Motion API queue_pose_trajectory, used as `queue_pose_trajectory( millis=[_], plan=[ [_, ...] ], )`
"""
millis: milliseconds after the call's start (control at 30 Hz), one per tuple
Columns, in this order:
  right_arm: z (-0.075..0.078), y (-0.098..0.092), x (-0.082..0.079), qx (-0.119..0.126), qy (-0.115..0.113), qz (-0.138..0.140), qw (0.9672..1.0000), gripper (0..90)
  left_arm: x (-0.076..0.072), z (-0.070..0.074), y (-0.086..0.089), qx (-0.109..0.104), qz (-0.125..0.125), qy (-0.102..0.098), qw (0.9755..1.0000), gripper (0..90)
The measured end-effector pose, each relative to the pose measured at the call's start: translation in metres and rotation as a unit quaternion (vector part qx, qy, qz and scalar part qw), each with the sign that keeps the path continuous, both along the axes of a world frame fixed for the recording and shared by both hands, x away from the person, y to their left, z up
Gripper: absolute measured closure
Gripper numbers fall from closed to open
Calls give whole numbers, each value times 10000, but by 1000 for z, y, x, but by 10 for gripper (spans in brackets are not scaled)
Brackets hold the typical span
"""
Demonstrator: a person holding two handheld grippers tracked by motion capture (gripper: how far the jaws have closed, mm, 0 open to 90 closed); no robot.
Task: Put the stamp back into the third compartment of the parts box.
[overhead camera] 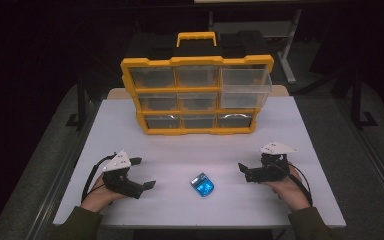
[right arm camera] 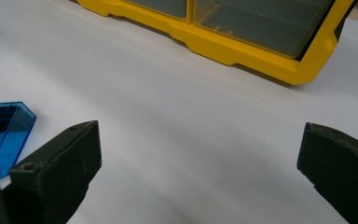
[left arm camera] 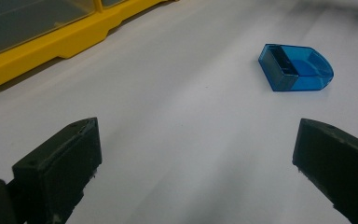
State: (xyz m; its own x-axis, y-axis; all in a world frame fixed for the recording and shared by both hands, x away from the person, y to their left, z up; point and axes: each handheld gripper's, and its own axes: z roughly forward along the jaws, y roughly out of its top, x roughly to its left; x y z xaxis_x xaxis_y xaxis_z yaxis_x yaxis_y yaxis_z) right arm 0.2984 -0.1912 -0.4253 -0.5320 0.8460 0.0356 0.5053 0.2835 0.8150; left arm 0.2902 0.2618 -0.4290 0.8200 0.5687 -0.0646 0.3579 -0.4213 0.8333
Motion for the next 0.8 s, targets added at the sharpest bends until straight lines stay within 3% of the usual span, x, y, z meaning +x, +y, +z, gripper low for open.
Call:
queue_pose_trajectory(
  millis=[167, 667, 800],
  plan=[
    [2, -6, -6, 106, -50, 82, 9999, 0, 0, 0, 0, -24, 0, 9, 10000, 11],
    [0, -19, -32, 326, -133, 672, 9971, 0, 0, 1, -1, 13, -40, 4, 10000, 11],
    [-3, -17, -37, 279, -84, 836, 9961, 0, 0, 2, -2, -14, -40, 37, 10000, 11]
  ],
)
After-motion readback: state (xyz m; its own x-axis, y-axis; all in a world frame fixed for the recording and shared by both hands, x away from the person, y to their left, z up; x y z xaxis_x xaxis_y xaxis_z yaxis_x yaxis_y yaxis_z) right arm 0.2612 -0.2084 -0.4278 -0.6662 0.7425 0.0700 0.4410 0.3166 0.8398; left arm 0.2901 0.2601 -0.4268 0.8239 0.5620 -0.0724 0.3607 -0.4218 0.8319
